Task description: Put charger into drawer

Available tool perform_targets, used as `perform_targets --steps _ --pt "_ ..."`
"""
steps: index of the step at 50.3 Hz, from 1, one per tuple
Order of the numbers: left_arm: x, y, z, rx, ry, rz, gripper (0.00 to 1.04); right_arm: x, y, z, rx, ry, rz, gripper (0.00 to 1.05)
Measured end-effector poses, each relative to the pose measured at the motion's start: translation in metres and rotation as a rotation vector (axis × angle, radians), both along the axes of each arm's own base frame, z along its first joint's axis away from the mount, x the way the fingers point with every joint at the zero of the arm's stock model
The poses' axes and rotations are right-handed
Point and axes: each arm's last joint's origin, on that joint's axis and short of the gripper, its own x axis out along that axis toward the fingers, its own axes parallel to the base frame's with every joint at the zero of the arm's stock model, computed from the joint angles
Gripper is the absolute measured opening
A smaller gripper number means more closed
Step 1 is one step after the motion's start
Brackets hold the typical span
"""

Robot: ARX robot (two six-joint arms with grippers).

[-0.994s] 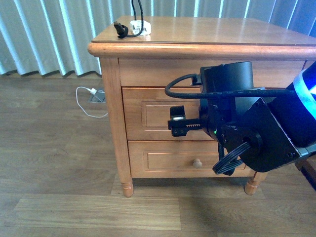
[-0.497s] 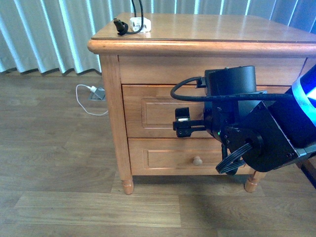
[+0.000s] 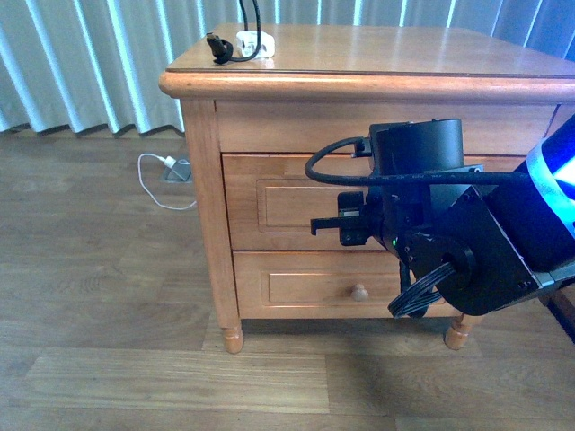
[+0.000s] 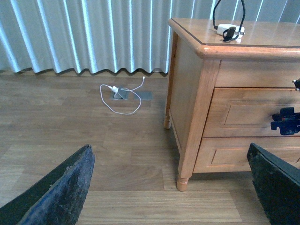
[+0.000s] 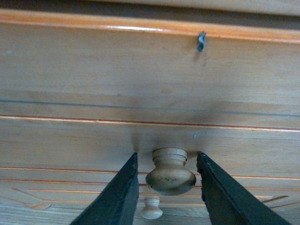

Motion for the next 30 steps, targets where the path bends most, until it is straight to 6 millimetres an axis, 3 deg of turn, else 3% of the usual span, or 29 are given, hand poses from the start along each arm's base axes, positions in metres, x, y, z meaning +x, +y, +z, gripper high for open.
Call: perform_targets --steps 5,16,30 --pt "0.000 0.000 0.000 0.000 0.000 0.000 0.99 -0.001 0.000 -0.001 -0.008 0.006 0.007 0.23" --pt "0.000 0.000 0.000 0.000 0.000 0.000 0.99 -0.009 -0.004 0.001 0.004 0.064 0.043 0.22" --pt "0.000 0.000 0.000 0.000 0.000 0.000 0.99 -0.061 -0.017 0.011 -0.001 0.217 0.106 0.22"
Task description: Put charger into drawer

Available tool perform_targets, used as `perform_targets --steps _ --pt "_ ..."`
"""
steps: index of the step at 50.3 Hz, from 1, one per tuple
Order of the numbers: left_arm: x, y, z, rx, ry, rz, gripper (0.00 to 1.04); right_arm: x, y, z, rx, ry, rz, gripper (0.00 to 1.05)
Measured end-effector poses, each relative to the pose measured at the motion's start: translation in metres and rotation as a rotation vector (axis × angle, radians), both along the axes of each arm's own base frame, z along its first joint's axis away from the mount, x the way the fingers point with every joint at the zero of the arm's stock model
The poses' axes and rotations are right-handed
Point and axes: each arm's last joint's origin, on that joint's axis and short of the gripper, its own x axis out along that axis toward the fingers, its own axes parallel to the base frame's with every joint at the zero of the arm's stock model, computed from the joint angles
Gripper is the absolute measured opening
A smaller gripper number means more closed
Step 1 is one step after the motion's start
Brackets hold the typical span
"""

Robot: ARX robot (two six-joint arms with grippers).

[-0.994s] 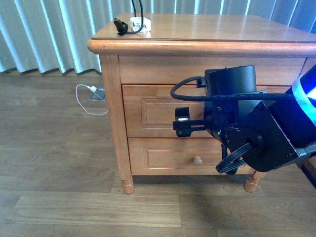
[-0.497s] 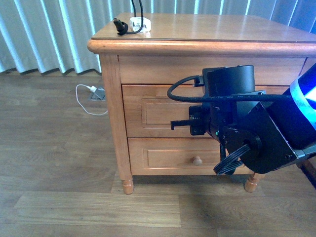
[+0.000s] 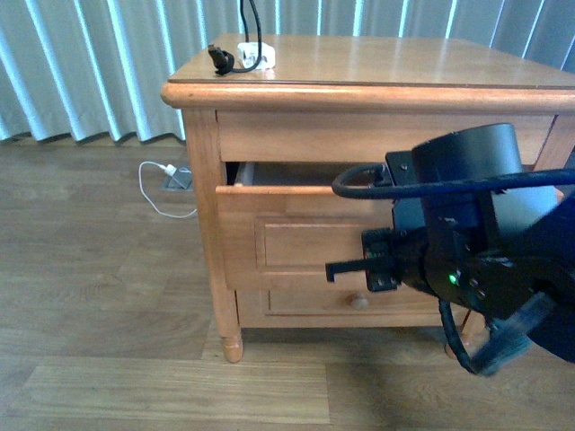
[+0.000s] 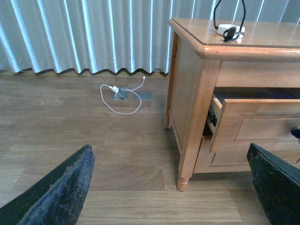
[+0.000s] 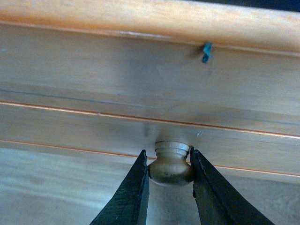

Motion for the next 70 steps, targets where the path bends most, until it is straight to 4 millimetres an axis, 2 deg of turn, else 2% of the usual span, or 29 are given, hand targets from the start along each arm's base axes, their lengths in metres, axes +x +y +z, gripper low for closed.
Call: perform_targets --steps 9,15,23,35,43,46,56,62,70 --pt "0.000 0.000 0.000 0.000 0.000 0.000 0.99 -0.035 -0.009 0.008 -0.016 0.082 0.059 0.22" --pt "0.000 0.000 0.000 0.000 0.000 0.000 0.99 -0.069 -0.019 0.015 -0.026 0.146 0.118 0.21" --pt "0.000 0.000 0.000 0.000 0.000 0.000 0.99 -0.090 -0.025 0.017 -0.030 0.169 0.139 0.21" --pt "0.000 0.000 0.000 0.000 0.000 0.000 0.99 -0.117 -0.035 0.024 -0.011 0.196 0.134 0.54" --pt "0.000 0.000 0.000 0.000 0.000 0.000 0.99 -0.135 -0.051 0.071 0.095 0.113 0.125 0.91" --pt "0.000 0.000 0.000 0.000 0.000 0.000 0.99 -0.139 -0.057 0.084 0.119 0.085 0.116 0.98" --pt "0.000 0.000 0.000 0.000 0.000 0.000 0.99 -0.157 -0.077 0.128 0.147 -0.079 0.088 0.96" --pt "0.000 0.000 0.000 0.000 0.000 0.000 0.99 -0.175 -0.087 0.152 0.156 -0.183 0.102 0.96" --pt "0.000 0.000 0.000 0.000 0.000 0.000 0.99 -0.206 -0.102 0.157 0.174 -0.218 0.106 0.96"
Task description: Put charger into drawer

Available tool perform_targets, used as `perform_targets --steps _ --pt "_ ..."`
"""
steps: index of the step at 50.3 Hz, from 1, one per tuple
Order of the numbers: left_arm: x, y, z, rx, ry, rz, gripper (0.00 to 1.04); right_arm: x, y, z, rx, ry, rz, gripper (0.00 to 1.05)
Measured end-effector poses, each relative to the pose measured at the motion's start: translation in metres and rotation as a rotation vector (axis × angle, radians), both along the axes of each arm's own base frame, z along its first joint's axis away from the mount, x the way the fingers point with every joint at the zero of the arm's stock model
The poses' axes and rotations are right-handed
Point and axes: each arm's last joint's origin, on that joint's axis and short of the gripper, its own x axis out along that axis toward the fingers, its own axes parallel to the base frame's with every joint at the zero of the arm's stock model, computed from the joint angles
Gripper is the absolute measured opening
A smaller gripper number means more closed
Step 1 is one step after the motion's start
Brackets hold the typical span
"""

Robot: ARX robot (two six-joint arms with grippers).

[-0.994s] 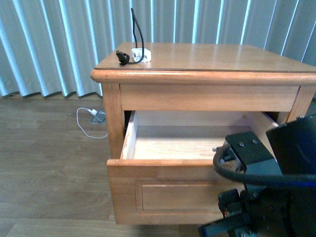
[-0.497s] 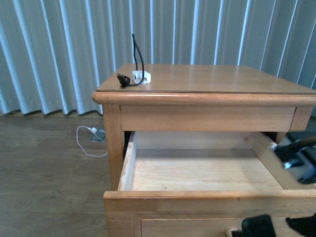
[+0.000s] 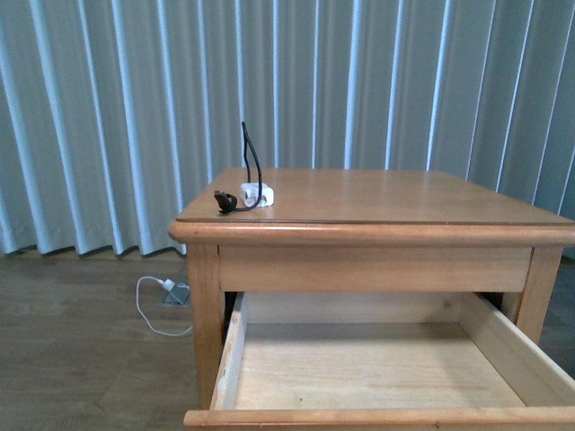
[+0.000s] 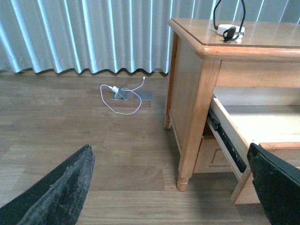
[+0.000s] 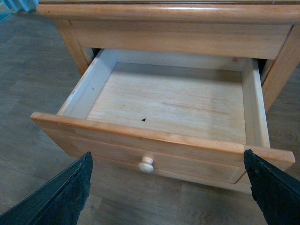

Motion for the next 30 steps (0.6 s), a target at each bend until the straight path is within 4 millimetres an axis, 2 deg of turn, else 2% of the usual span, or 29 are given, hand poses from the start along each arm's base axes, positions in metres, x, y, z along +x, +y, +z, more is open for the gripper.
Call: perform_targets --steps 10,24,26,30 --pt "0.000 0.000 0.000 0.000 0.000 0.000 0.99 -0.031 -0.017 -0.005 0.058 -0.046 -0.045 0.96" --pt "0.000 0.000 0.000 0.000 0.000 0.000 0.99 -0.035 -0.020 -0.003 0.069 -0.072 -0.066 0.96" --pt "0.000 0.000 0.000 0.000 0.000 0.000 0.99 -0.035 -0.020 -0.004 0.051 -0.128 -0.111 0.92" --pt "0.000 0.000 0.000 0.000 0.000 0.001 0.99 -0.037 -0.023 -0.012 0.000 -0.304 -0.267 0.78"
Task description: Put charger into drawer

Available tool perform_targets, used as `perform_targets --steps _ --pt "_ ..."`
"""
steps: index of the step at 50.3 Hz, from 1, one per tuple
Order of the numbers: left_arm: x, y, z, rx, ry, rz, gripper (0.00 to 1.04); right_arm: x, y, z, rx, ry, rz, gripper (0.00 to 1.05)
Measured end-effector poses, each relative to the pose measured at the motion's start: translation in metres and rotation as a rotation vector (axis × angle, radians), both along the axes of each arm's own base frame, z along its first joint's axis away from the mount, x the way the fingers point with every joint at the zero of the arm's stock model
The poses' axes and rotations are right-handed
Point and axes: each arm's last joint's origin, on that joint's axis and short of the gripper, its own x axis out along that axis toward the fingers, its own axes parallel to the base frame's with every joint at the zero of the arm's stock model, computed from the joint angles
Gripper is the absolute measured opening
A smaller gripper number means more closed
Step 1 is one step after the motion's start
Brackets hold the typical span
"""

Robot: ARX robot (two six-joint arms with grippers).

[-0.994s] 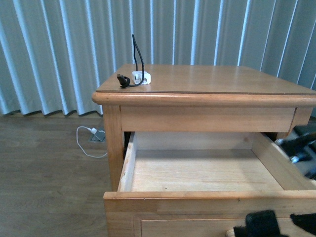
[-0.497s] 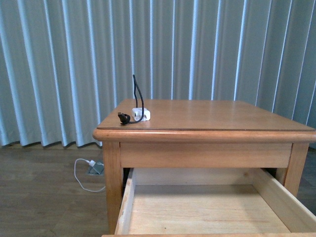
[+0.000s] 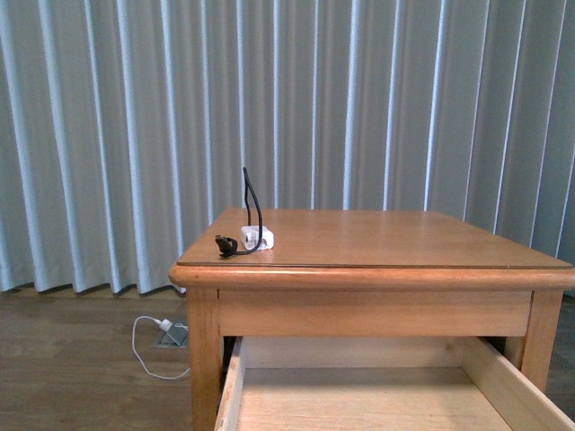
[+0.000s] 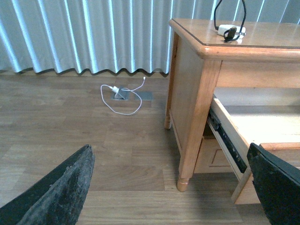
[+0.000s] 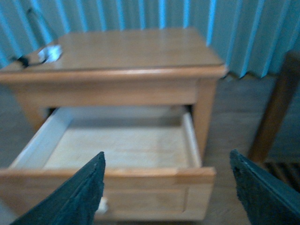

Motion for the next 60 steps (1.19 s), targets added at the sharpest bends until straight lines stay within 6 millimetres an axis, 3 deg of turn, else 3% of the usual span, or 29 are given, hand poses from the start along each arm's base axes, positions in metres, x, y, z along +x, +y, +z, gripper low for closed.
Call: perform_targets --steps 10,18,26,60 --pt "0.000 0.000 0.000 0.000 0.000 0.000 0.99 -0.006 -0.010 -0.022 -0.028 -0.051 -0.025 0.34" --pt "0.000 0.000 0.000 0.000 0.000 0.000 0.99 -0.007 -0.019 -0.025 -0.032 -0.054 -0.060 0.61" --pt "0.000 0.000 0.000 0.000 0.000 -0.001 0.99 -0.007 -0.019 -0.025 -0.032 -0.054 -0.059 0.98" --pt "0.000 0.000 0.000 0.000 0.000 -0.001 0.99 -0.007 -0.019 -0.025 -0.032 -0.054 -0.059 0.96"
